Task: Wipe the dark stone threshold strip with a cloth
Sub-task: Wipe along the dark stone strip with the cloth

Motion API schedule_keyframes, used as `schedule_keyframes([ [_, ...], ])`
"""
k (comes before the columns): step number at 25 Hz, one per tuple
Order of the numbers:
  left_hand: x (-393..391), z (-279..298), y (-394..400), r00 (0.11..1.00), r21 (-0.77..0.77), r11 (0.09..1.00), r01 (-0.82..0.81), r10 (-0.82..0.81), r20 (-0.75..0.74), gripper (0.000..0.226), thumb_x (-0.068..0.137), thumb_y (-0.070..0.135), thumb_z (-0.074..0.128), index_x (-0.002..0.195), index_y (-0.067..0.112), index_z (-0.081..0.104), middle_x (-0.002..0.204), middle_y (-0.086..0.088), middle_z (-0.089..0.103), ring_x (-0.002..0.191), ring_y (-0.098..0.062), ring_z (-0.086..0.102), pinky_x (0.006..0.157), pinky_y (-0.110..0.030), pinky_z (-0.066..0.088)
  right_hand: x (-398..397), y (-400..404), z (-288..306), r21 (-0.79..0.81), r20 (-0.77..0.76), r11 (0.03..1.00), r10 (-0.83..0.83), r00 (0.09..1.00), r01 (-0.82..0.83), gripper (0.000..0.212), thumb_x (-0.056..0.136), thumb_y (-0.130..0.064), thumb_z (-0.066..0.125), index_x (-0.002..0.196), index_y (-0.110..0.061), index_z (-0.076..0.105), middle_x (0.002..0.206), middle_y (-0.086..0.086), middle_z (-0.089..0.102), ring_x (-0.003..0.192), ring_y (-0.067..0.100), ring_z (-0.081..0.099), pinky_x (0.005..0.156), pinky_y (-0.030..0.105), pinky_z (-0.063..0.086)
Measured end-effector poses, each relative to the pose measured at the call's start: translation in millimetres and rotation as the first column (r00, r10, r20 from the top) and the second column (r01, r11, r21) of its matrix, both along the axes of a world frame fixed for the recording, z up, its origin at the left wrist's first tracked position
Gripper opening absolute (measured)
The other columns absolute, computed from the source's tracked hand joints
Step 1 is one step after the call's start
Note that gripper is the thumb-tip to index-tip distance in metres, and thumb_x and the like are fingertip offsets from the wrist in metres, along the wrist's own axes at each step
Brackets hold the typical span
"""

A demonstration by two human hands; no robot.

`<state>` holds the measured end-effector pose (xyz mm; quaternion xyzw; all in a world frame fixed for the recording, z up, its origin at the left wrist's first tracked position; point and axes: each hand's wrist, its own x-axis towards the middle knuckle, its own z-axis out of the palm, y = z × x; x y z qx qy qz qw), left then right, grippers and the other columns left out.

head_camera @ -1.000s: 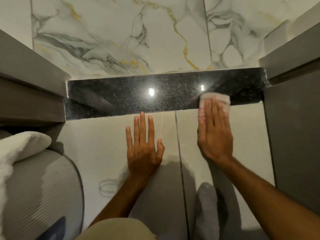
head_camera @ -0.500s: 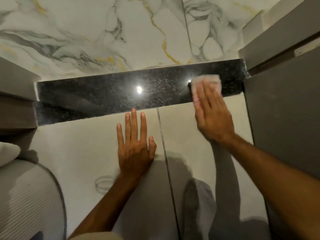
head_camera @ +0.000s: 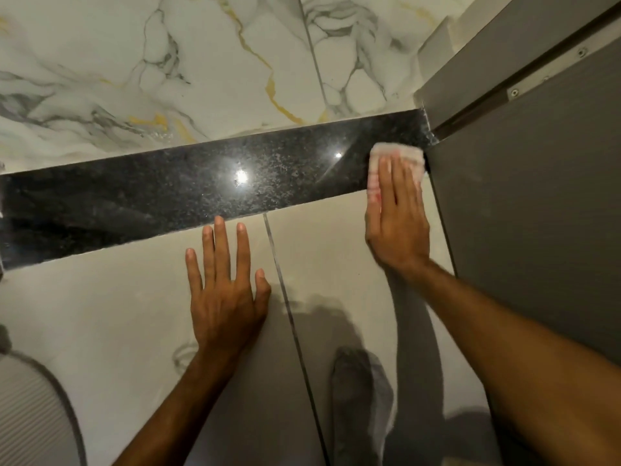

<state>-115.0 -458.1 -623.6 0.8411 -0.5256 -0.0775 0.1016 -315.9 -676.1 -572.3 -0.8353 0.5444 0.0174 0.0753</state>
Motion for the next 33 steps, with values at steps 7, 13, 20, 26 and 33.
schedule_keyframes([
  [7, 1, -5, 2, 1.0, -0.023, 1.0, 0.005, -0.004, 0.019, 0.075, 0.109, 0.044, 0.033, 0.175, 0.012, 0.016, 0.182, -0.026, 0.009, 0.17, -0.042, 0.008, 0.138, -0.062, 0.007, 29, -8, -6, -0.019, -0.034, 0.999, 0.05, 0.998, -0.051, 0.066, 0.118, -0.029, 0.025, 0.179, -0.012, 0.005, 0.19, 0.009, 0.003, 0.178, 0.027, 0.003, 0.146, 0.047, 0.01],
  [13, 2, -1, 2, 0.997, -0.021, 1.0, -0.016, 0.017, 0.077, 0.077, 0.107, 0.043, 0.042, 0.174, 0.011, 0.023, 0.18, -0.028, 0.017, 0.168, -0.043, 0.018, 0.136, -0.064, 0.018, 20, 15, -4, -0.107, -0.028, 0.951, -0.293, 0.956, 0.289, 0.067, 0.117, -0.034, 0.02, 0.178, -0.005, 0.014, 0.187, 0.016, 0.017, 0.176, 0.034, 0.016, 0.143, 0.054, 0.022],
  [20, 15, 3, 31, 0.987, -0.009, 0.996, -0.09, 0.091, 0.13, 0.071, 0.111, 0.045, 0.039, 0.173, 0.013, 0.027, 0.178, -0.027, 0.024, 0.166, -0.044, 0.024, 0.134, -0.066, 0.025, 122, 84, -14, -0.082, 0.053, 0.91, 0.412, 0.91, -0.407, 0.066, 0.117, -0.026, 0.038, 0.178, -0.011, 0.017, 0.188, 0.012, 0.015, 0.177, 0.028, 0.013, 0.144, 0.051, 0.019],
  [26, 43, 1, 66, 0.974, 0.005, 0.977, -0.213, 0.212, 0.075, 0.075, 0.106, 0.047, 0.044, 0.174, 0.018, 0.027, 0.181, -0.024, 0.02, 0.168, -0.042, 0.018, 0.136, -0.065, 0.017, 89, 53, -8, -0.14, 0.013, 0.959, 0.252, 0.968, -0.248, 0.065, 0.117, -0.027, 0.035, 0.177, -0.008, 0.022, 0.186, 0.015, 0.022, 0.175, 0.032, 0.022, 0.141, 0.054, 0.028],
  [33, 57, -1, 98, 0.923, 0.014, 0.925, -0.38, 0.378, 0.075, 0.072, 0.112, 0.048, 0.036, 0.175, 0.018, 0.02, 0.182, -0.023, 0.016, 0.169, -0.041, 0.018, 0.136, -0.065, 0.016, 213, 133, -17, -0.017, 0.095, 0.729, 0.682, 0.725, -0.684, 0.067, 0.117, -0.035, 0.033, 0.178, -0.013, 0.016, 0.188, 0.013, 0.012, 0.177, 0.029, 0.01, 0.143, 0.055, 0.019],
])
